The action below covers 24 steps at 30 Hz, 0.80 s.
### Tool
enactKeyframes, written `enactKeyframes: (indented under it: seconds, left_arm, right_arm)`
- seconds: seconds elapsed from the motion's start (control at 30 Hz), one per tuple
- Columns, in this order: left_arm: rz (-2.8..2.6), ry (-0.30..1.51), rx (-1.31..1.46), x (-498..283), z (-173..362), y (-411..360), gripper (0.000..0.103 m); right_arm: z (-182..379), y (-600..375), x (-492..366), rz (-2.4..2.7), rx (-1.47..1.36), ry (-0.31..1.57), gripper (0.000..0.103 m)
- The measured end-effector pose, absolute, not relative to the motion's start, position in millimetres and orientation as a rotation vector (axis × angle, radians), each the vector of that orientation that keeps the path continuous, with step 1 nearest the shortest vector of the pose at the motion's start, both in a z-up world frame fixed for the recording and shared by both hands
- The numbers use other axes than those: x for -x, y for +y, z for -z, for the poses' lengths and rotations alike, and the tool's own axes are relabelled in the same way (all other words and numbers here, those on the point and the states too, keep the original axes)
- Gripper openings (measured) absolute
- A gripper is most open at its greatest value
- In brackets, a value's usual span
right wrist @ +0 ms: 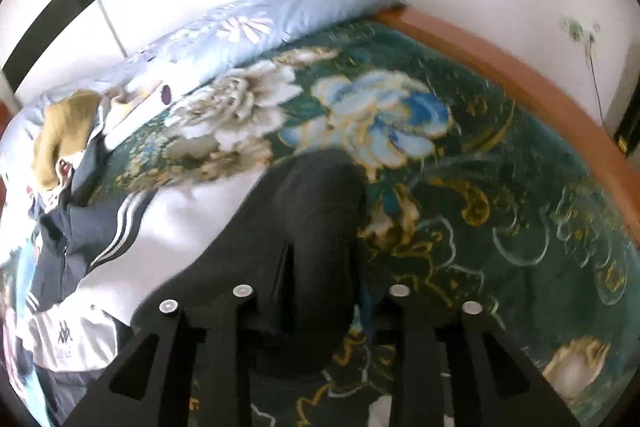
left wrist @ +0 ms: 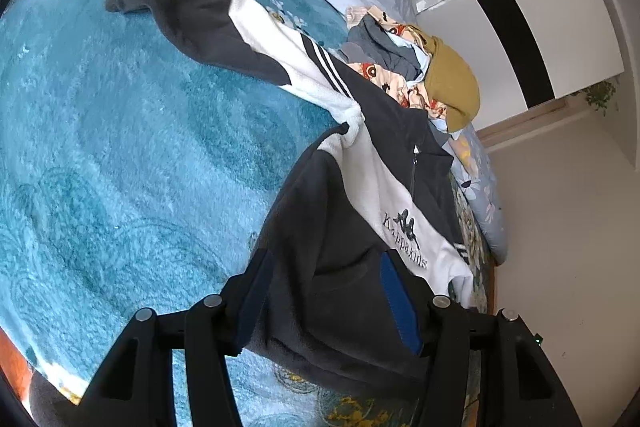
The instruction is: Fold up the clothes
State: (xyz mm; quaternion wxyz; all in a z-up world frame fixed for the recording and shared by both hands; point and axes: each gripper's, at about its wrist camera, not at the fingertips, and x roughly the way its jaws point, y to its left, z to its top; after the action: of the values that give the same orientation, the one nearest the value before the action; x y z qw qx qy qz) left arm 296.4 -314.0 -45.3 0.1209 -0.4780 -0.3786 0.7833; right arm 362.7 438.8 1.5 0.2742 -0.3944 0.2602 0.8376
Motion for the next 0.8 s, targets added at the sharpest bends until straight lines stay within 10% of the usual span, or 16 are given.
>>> enactKeyframes:
  seconds: [0.43, 0.8]
  left_arm:
    - [-2.256, -1.028, 1.403, -281.3, 44.2, -284.3, 0.060]
    - [-2.192, -0.998, 1.488, -281.9, 60.3, -260.5, 0.060]
  right_arm:
    - [49.4, 442.3, -428.7, -2.185, 0.930, 1.549, 0.050]
    - [82.4, 461.9, -416.6, -2.039, 0.618, 1.831, 0.054]
